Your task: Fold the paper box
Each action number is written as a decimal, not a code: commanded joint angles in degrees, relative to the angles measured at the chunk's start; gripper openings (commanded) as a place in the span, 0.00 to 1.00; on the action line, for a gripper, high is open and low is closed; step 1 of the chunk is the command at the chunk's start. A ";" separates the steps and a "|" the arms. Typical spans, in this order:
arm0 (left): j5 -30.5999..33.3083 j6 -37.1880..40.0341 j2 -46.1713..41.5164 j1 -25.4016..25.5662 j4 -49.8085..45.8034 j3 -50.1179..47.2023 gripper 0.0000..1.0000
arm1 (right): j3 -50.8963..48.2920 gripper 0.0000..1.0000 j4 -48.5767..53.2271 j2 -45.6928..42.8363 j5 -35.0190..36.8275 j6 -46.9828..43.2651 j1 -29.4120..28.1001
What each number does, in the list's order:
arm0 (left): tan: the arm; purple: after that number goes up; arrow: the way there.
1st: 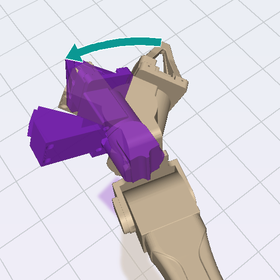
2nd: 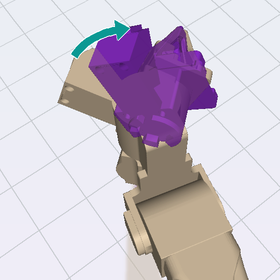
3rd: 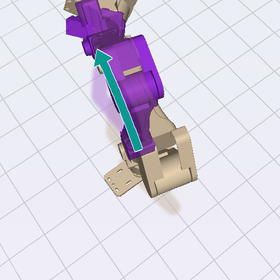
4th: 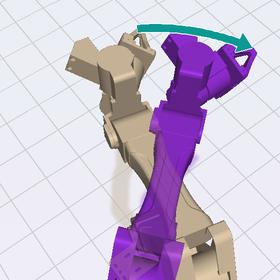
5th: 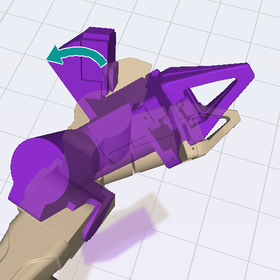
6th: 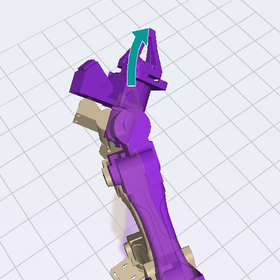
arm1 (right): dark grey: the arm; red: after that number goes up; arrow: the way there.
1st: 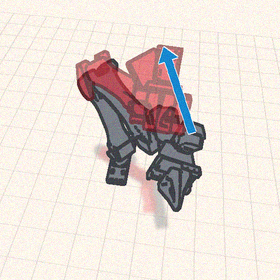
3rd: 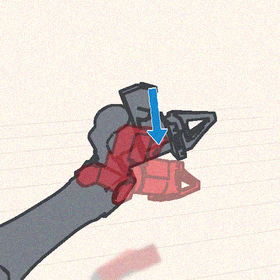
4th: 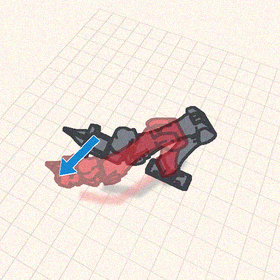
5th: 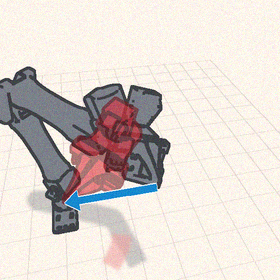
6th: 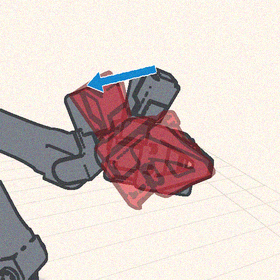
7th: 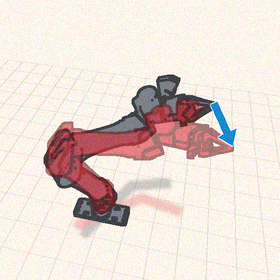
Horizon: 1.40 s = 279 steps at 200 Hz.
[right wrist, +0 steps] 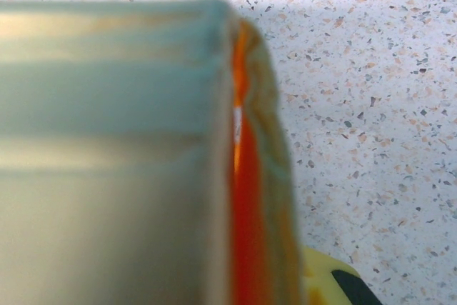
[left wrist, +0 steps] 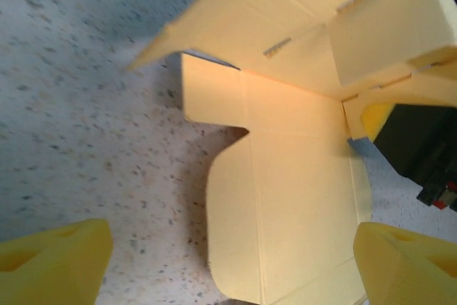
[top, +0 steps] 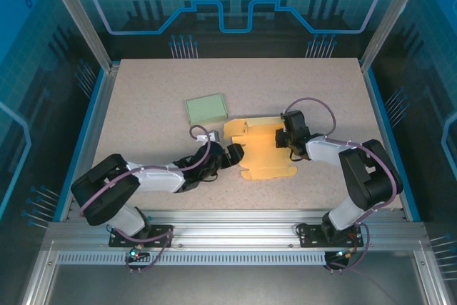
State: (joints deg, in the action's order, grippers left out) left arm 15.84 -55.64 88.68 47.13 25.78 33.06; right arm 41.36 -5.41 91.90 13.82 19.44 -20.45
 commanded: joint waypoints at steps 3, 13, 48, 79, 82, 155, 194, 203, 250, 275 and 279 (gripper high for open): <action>0.04 -0.98 3.99 0.37 0.15 3.86 0.88 | 1.35 0.00 0.06 0.56 -0.86 0.25 0.15; -0.33 -0.81 5.69 0.33 1.28 4.86 0.87 | 1.39 0.00 0.05 0.47 -0.89 0.25 0.17; 0.07 2.72 11.27 0.35 1.38 10.29 0.88 | 1.44 0.00 0.25 0.57 -0.81 0.24 0.16; 0.90 4.56 14.75 -0.32 -0.93 13.91 0.89 | 1.27 0.00 0.07 0.35 -0.64 0.34 0.15; 0.90 4.51 14.95 -0.37 -1.13 14.18 0.90 | 1.26 0.00 0.11 0.34 -0.64 0.36 0.15; 2.93 2.47 15.96 -1.21 -5.39 16.11 0.99 | 0.86 0.00 -0.39 0.04 -0.63 0.34 0.16; 4.86 3.05 16.56 -1.73 -7.19 17.43 0.99 | 0.70 0.00 -0.62 -0.05 -0.68 0.33 0.14; 4.69 3.22 17.24 -1.95 -7.17 18.00 0.99 | 0.65 0.00 -0.57 -0.13 -0.73 0.34 0.14; 2.25 7.54 19.11 -2.18 -3.33 20.38 0.99 | 0.65 0.00 -0.65 -0.13 -0.66 0.33 0.14; -0.68 10.20 18.62 -2.15 -0.08 20.39 0.95 | 0.65 0.00 -0.65 -0.07 -0.82 0.33 0.15; -0.88 10.47 18.40 -2.11 0.32 20.38 0.94 | 0.65 0.00 -0.65 -0.10 -0.81 0.33 0.14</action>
State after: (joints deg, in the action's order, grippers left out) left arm 17.56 -49.08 107.00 45.15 22.35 52.03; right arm 41.36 -5.43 91.90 13.82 19.46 -20.45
